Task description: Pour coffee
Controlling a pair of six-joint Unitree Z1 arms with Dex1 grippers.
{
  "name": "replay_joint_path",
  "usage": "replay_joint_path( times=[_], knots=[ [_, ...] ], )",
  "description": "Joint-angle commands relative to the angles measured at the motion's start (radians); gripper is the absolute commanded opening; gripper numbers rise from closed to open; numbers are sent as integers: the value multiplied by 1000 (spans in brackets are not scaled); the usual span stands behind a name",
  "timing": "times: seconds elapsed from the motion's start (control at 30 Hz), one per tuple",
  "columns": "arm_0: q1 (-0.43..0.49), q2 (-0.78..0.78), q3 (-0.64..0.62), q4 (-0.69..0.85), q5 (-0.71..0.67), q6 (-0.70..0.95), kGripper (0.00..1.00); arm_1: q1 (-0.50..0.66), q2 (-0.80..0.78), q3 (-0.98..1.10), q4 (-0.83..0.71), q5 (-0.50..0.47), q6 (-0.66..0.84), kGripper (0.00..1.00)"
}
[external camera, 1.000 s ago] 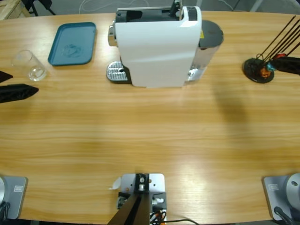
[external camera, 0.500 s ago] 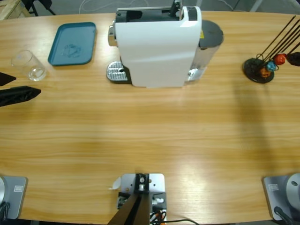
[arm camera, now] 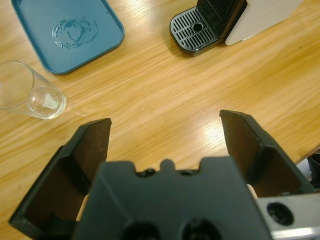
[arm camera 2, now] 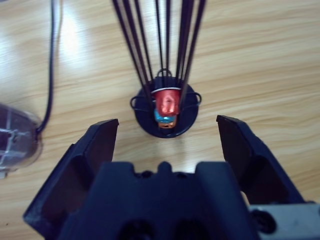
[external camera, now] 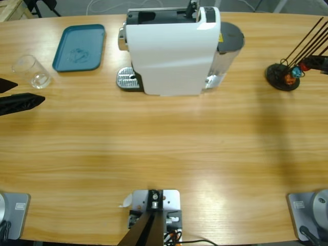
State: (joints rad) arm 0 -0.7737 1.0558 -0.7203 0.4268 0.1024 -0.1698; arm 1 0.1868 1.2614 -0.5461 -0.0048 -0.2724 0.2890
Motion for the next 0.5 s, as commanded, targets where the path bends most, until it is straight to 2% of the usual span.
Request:
replay_joint_path(
  times=[0.03,0.13,0.5],
  knots=[
    [-13,0,38,-10,16,6,936,-24,79,48,-49,-24,18,821],
    [-13,1,38,-10,16,6,931,-24,84,48,-57,-18,18,766],
    [-13,7,38,-10,16,6,931,-24,128,39,-81,-10,15,757]
  ],
)
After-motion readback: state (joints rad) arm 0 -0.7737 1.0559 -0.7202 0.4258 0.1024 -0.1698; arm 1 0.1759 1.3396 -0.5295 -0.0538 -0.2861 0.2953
